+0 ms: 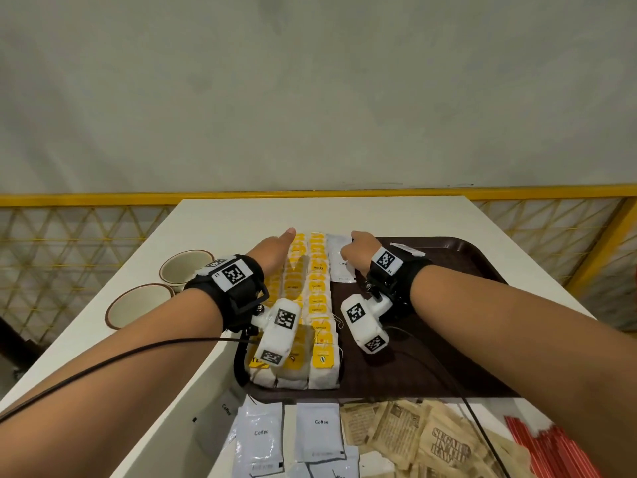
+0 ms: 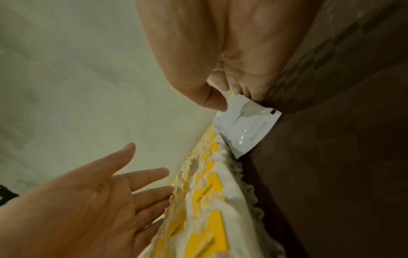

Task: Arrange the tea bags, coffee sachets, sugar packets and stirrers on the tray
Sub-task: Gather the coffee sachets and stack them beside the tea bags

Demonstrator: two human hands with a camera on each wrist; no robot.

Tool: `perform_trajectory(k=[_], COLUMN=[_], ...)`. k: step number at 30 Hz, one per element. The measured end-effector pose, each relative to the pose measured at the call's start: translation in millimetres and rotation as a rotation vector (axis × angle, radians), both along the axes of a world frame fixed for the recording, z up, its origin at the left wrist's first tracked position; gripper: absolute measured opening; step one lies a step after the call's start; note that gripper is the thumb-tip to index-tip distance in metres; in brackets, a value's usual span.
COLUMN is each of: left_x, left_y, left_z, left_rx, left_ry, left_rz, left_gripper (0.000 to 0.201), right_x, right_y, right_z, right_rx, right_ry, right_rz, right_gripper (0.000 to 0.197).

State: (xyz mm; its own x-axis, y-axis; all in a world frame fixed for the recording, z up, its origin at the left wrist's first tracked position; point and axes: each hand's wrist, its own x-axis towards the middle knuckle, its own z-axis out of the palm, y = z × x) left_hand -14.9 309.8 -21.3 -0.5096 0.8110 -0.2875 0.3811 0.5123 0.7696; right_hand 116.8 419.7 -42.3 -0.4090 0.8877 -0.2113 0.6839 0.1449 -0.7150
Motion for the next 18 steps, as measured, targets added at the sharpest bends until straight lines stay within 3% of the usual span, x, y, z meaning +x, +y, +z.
perform_trajectory(k=[2,5,7,9,11,14,16,18], left_x=[1,2,4,8,16,21,25,29], left_y=[-4,-19,-37,-66,-104,-158,-190,-215], left_z=[6,19,31,39,44,37,28,17], left_rx=[-0.005,0.04,0.135,0.235,0.209,-0.057,-0.192,-0.195], left_ry=[-0.009,0.016,0.062,0.086,0.146,0.356,0.407,0.452], left_rz=[0.008,0.015,-0.021,-0.145,-0.351,-0.741,-0.872,-0.928], left_gripper=[0.045,0.056,0.052,0.037,0.02,0.013,0.026,0.047], right_x=[4,17,32,54,77,99,105,105], right_y=[-2,-19,-46,-83,-120,-168,-192,-207], right_z=[9,30,43,53,58,51,41,33], right_rx=[0.023,0.064,-0.005,-0.075,-0.018,0.181,0.285,0.285], right_ry=[0.004,0.102,0.274,0.302,0.08,-0.296,-0.411,-0.451], right_rz=[-0.007,0.05,0.151,0.38,0.677,0.978,1.077,1.112], right_gripper=[0.049,0.056,0.049,0.032,0.028,0.056,0.074,0.087])
